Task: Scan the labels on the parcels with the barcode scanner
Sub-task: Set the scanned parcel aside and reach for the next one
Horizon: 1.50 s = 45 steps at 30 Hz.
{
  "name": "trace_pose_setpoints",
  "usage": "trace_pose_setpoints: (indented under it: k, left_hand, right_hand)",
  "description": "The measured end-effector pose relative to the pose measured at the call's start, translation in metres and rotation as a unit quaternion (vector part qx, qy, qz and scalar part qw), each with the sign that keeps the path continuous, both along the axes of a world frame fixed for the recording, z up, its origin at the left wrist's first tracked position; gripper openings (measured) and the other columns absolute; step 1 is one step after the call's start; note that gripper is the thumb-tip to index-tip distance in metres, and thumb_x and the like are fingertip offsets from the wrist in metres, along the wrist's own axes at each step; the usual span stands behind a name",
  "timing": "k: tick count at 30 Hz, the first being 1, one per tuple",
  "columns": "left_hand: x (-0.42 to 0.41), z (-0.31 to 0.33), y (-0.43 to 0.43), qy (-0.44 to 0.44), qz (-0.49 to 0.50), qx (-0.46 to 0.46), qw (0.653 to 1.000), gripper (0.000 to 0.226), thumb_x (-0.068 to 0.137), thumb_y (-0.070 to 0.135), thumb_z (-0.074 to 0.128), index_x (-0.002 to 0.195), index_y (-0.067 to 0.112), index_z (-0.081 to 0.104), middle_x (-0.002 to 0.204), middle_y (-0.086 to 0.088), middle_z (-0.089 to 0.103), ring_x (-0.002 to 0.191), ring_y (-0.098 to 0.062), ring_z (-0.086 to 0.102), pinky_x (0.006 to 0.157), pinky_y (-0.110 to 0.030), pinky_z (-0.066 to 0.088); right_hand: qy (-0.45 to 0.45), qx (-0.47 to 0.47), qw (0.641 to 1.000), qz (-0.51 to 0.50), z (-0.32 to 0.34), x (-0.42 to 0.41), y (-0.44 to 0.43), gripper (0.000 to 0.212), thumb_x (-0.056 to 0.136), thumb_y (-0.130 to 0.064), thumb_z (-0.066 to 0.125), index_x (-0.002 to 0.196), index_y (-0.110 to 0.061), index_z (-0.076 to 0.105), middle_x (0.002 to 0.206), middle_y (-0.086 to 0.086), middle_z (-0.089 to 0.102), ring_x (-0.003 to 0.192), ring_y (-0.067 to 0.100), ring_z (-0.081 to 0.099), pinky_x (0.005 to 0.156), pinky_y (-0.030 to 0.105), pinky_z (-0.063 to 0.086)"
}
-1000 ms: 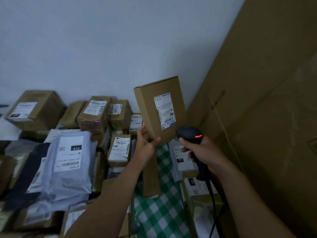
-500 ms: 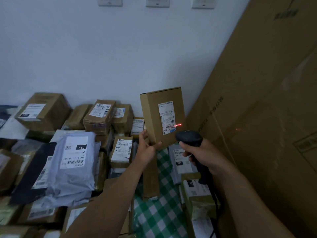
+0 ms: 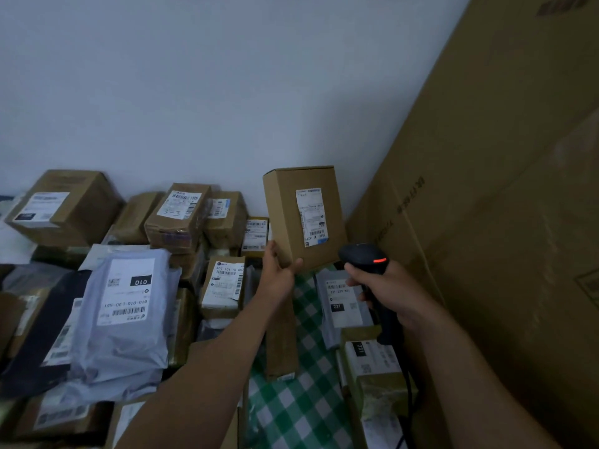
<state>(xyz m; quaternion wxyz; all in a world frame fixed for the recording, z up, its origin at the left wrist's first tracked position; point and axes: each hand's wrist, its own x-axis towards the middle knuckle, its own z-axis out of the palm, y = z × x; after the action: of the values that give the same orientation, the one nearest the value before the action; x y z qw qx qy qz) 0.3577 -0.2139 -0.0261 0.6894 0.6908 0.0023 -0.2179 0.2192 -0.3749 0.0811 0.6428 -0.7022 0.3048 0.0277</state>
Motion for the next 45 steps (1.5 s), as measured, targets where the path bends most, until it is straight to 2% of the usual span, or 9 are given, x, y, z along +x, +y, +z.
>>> trace_pose_setpoints:
  k: [5, 10, 14, 22, 28, 31, 34, 40, 45]
  left_hand:
    - [0.028, -0.025, -0.034, 0.024, -0.016, 0.042, 0.999, 0.081, 0.095, 0.011, 0.069, 0.16, 0.025, 0.022, 0.157, -0.005, 0.042, 0.144, -0.027, 0.042, 0.116, -0.055, 0.04]
    - [0.04, -0.046, -0.06, 0.024, -0.044, 0.038, 0.998, 0.071, 0.102, 0.007, 0.057, 0.161, 0.024, 0.021, 0.157, -0.007, 0.043, 0.144, -0.027, 0.042, 0.116, -0.047, 0.041]
    - [0.045, -0.071, -0.071, 0.027, -0.045, 0.068, 0.996, 0.074, 0.103, 0.001, 0.052, 0.162, 0.027, 0.016, 0.154, -0.007, 0.045, 0.142, -0.026, 0.043, 0.111, -0.038, 0.041]
    - [0.057, -0.102, -0.076, 0.01, -0.096, 0.139, 0.986, 0.075, 0.105, 0.005, 0.049, 0.163, 0.03, 0.009, 0.153, -0.008, 0.049, 0.141, -0.026, 0.045, 0.114, -0.041, 0.039]
    - [0.069, -0.104, -0.083, 0.016, -0.129, 0.185, 0.974, 0.055, 0.107, 0.009, 0.043, 0.158, 0.022, 0.029, 0.148, -0.011, 0.051, 0.135, -0.028, 0.05, 0.109, -0.037, 0.041]
    - [0.067, -0.107, -0.082, -0.056, -0.098, 0.274, 0.955, 0.042, 0.102, 0.006, 0.051, 0.145, 0.012, 0.05, 0.137, -0.014, 0.061, 0.125, -0.031, 0.059, 0.105, -0.037, 0.048]
    - [0.036, -0.11, -0.081, -0.091, -0.072, 0.224, 0.968, 0.039, 0.097, 0.003, 0.059, 0.132, 0.02, 0.059, 0.128, -0.003, 0.065, 0.115, -0.019, 0.064, 0.1, -0.041, 0.055]
    - [-0.031, -0.112, -0.073, 0.081, -0.156, 0.223, 0.959, 0.037, 0.093, 0.018, 0.073, 0.128, 0.013, 0.06, 0.127, -0.008, 0.068, 0.116, -0.024, 0.067, 0.096, -0.04, 0.057]
    - [-0.046, -0.111, -0.066, 0.171, -0.112, 0.172, 0.964, 0.06, 0.081, 0.016, 0.085, 0.134, 0.003, 0.059, 0.134, -0.013, 0.065, 0.121, -0.03, 0.063, 0.1, -0.04, 0.055]
  right_hand:
    - [0.049, 0.005, 0.999, -0.005, -0.024, 0.013, -0.012, 0.02, 0.093, -0.033, 0.075, 0.105, -0.017, 0.073, 0.097, 0.004, 0.078, 0.071, 0.013, 0.064, 0.064, 0.028, 0.052]
    - [0.078, 0.022, 0.997, -0.012, -0.048, 0.027, -0.024, 0.021, 0.093, -0.034, 0.076, 0.108, -0.02, 0.071, 0.097, 0.003, 0.078, 0.069, 0.012, 0.064, 0.06, 0.027, 0.05]
    - [0.089, 0.029, 0.995, -0.02, -0.063, 0.037, -0.034, 0.019, 0.092, -0.034, 0.076, 0.108, -0.024, 0.071, 0.096, 0.001, 0.079, 0.075, 0.013, 0.066, 0.066, 0.029, 0.052]
    - [0.108, 0.038, 0.993, -0.028, -0.076, 0.045, -0.043, 0.017, 0.094, -0.032, 0.074, 0.107, -0.022, 0.071, 0.096, 0.002, 0.077, 0.071, 0.012, 0.063, 0.066, 0.027, 0.052]
    - [0.112, 0.043, 0.992, -0.032, -0.076, 0.041, -0.04, 0.018, 0.094, -0.031, 0.074, 0.108, -0.02, 0.071, 0.095, 0.004, 0.077, 0.065, 0.01, 0.063, 0.063, 0.027, 0.051]
    - [0.111, 0.039, 0.992, -0.037, -0.073, 0.034, -0.04, 0.019, 0.094, -0.031, 0.074, 0.107, -0.017, 0.072, 0.096, 0.004, 0.077, 0.065, 0.01, 0.062, 0.062, 0.027, 0.05]
    - [0.11, 0.035, 0.992, -0.042, -0.071, 0.027, -0.041, 0.021, 0.093, -0.032, 0.074, 0.108, -0.018, 0.072, 0.096, 0.004, 0.077, 0.067, 0.01, 0.063, 0.063, 0.027, 0.051]
    - [0.112, 0.033, 0.992, -0.037, -0.071, 0.008, -0.032, 0.02, 0.094, -0.032, 0.074, 0.109, -0.019, 0.072, 0.095, 0.005, 0.077, 0.066, 0.011, 0.063, 0.059, 0.027, 0.051]
    - [0.115, 0.025, 0.993, -0.03, -0.068, -0.009, -0.028, 0.02, 0.094, -0.034, 0.074, 0.11, -0.023, 0.071, 0.098, 0.003, 0.077, 0.076, 0.014, 0.065, 0.065, 0.03, 0.051]
